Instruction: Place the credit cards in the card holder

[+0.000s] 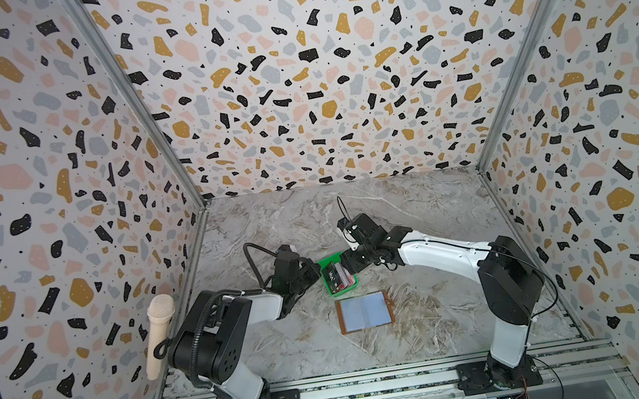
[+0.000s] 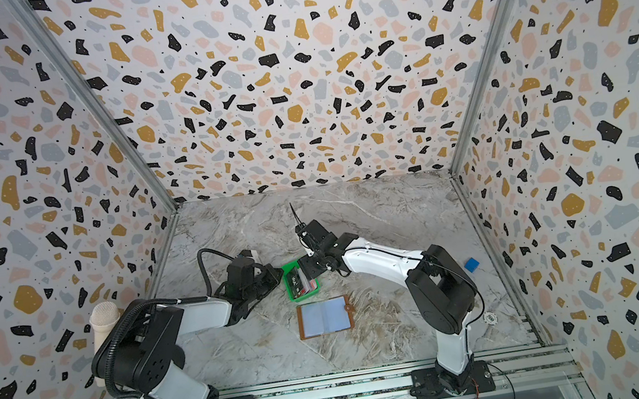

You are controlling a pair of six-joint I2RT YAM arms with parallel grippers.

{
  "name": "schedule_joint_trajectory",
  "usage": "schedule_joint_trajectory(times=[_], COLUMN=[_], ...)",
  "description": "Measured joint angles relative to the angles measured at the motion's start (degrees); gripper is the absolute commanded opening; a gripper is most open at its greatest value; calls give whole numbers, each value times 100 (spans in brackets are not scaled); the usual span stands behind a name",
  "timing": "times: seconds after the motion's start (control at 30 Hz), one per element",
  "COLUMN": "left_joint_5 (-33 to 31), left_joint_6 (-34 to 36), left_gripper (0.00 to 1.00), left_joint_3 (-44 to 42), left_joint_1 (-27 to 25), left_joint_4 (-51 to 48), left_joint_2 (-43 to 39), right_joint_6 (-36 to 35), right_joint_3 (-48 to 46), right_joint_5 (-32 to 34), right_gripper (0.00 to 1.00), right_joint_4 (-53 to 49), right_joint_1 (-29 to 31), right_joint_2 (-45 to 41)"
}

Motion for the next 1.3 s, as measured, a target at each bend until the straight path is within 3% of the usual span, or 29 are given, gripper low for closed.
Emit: schedule_joint_trajectory(times=[0.23,0.57,0.8,0.87,1.3], left_joint_5=[11,-400,-535,-544,-568], left_joint_6=[-79,-232,-348,-361,-382], left_gripper=[0,0,0,0,0], left_joint_3=[46,234,251,273,417], left_joint_1=[-72,-424,-461,-472,-586], left_joint_4=[-31,-984,-1233,-1283,-1390], left_joint_2=[13,-433,-595,-616,-632], right_joint_6=[37,437,437,422,190], right_joint_3=[-44,-111,-343,-422,-409], right_joint_5=[-22,-304,-715,-822,-748], right_gripper=[71,90,94,100,99], right_joint_4=[-9,291,514,518,516], right_joint_1=[-37,-2,42,57,164], right_joint_2=[0,7,66,105,800])
